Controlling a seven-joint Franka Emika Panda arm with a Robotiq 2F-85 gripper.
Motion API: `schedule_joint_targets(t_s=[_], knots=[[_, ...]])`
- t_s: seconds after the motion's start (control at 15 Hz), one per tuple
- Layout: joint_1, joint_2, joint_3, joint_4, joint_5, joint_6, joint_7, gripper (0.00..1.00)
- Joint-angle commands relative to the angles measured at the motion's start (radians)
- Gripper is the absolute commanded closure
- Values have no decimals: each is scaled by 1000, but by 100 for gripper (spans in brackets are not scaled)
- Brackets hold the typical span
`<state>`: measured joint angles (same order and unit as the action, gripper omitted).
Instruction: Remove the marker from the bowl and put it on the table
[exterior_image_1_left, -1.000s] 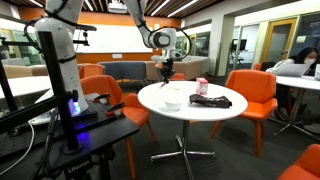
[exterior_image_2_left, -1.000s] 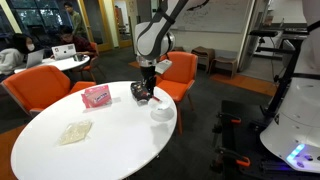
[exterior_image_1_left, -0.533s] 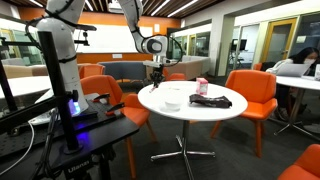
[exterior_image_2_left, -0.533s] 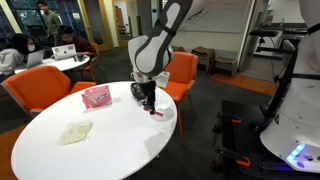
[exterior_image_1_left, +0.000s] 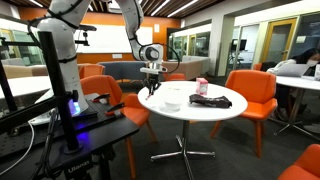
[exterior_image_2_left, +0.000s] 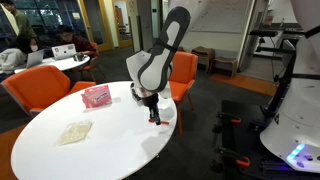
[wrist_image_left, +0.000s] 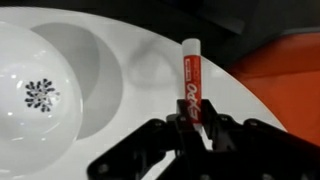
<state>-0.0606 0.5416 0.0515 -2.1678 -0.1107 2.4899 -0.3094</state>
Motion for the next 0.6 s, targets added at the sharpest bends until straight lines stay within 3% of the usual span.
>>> schedule_joint_targets(t_s=[0.0,0.53], knots=[[4,54,-9,51,-68,-31,-70,95],[14,140,-11,109,-208,-17,-133,95]])
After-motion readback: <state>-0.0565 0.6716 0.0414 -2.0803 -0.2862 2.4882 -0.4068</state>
